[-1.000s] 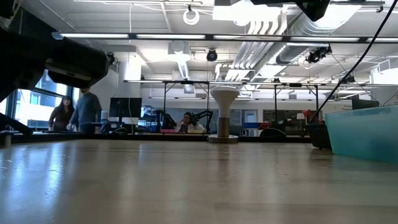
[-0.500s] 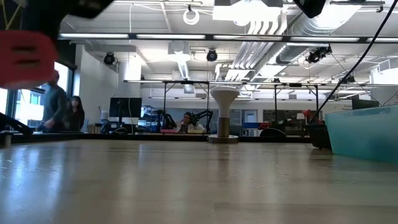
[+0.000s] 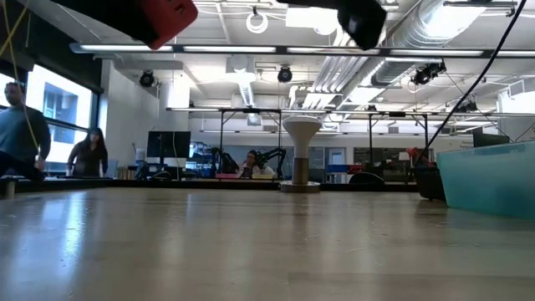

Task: Pick & Place Office items
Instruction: Put the pink charger adapter into the green bin

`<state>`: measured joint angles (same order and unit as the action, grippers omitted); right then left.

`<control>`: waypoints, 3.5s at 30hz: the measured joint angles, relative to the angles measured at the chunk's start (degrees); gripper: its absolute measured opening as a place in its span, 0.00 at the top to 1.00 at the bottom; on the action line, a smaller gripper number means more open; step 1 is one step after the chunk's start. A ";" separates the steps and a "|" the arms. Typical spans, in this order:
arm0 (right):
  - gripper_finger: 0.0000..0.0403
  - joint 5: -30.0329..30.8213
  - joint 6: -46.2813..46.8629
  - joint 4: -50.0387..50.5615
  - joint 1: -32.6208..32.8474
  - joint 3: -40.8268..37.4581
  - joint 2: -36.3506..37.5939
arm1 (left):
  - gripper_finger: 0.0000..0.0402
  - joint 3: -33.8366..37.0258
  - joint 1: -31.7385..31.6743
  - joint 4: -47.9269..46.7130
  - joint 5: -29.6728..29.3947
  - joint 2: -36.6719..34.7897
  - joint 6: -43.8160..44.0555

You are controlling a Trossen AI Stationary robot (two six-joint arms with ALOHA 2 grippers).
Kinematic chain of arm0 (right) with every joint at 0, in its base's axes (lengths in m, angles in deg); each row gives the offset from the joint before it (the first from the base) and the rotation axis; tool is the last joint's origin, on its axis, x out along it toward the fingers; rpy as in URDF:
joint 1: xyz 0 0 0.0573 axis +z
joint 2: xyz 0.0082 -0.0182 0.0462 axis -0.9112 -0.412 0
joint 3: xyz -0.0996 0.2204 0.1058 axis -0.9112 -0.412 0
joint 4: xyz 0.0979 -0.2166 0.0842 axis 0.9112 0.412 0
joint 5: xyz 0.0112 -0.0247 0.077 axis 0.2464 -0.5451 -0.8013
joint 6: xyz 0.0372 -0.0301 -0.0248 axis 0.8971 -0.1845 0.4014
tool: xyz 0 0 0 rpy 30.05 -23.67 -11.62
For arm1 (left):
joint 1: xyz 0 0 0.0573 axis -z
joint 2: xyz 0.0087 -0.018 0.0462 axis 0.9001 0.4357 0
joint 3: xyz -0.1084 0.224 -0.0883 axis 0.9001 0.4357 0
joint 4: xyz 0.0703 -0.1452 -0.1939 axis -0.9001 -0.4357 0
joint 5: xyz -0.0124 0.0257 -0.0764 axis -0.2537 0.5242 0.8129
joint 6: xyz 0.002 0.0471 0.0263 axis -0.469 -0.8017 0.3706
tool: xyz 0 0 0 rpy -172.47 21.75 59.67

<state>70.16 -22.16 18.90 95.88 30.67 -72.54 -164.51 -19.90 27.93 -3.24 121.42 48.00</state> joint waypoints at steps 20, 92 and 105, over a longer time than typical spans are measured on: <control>0.31 0.56 -1.26 -9.60 -6.46 0.02 -3.70 | 0.64 0.00 -5.00 0.86 -5.39 0.04 12.38; 0.63 15.66 -6.68 2.71 -0.45 -0.12 1.25 | 0.41 0.02 -3.65 19.91 5.65 0.11 0.50; 0.63 35.18 11.57 25.17 15.56 0.02 8.23 | 0.41 0.02 -1.73 19.49 9.29 0.11 2.43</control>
<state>105.34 -10.60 44.06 111.44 30.69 -64.31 -164.49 -21.63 47.42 6.06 121.53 50.43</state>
